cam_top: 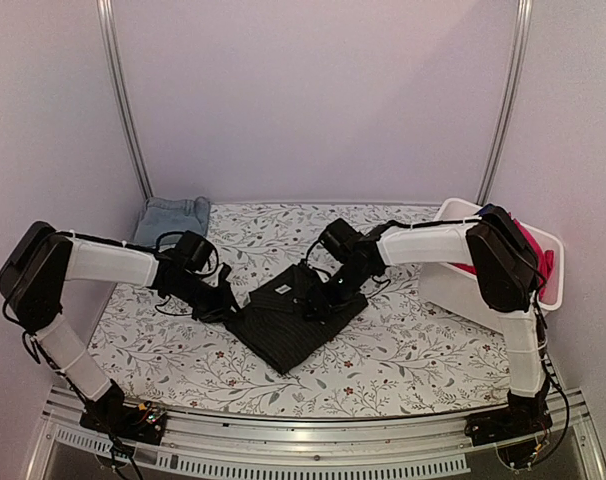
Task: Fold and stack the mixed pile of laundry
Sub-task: Move the square-folded shirt to the center of the board.
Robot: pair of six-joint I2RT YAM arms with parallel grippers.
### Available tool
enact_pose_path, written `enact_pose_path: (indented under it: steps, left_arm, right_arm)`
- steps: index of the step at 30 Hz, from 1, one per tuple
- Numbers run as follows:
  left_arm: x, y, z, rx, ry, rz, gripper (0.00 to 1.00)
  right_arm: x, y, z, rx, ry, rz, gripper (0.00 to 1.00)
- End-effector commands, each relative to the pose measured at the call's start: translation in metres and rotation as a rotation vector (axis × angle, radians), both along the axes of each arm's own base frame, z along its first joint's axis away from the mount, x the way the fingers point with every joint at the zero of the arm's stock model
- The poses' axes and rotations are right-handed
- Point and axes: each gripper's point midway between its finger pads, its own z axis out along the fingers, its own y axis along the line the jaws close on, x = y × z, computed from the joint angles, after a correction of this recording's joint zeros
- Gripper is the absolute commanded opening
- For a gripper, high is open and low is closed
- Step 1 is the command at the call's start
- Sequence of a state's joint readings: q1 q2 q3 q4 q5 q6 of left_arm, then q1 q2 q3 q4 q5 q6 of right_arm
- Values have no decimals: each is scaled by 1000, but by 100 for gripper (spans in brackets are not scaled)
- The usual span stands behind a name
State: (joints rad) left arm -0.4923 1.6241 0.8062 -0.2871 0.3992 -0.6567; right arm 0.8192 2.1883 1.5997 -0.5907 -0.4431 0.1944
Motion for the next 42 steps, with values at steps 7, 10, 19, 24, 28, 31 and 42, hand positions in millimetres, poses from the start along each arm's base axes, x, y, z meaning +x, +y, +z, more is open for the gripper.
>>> enact_pose_path:
  steps: [7,10,19,24,28,31,42]
  left_arm:
    - [92,53,7,37,-86,70,22]
    - [87,52,34,-53,-133,32,35]
    - [15,42,57,-166,-149,-73,46]
    - [-7,28,43,-149,-116,-132,46]
    - [-13,27,30,-93,-93,-140,46]
    - [-14,24,23,-70,-82,-151,46]
    - [-19,24,-3,16,-20,-156,45]
  right_arm:
    - [-104,50,69,210,187,110,62]
    - [-76,40,106,255,108,35,64]
    - [-10,-53,89,69,-33,-137,61]
    - [-3,-62,57,-21,-37,-103,61]
    - [-1,-59,30,-57,-3,-89,60]
    - [0,-61,17,-85,10,-91,60]
    - [9,-56,3,-76,27,-66,60]
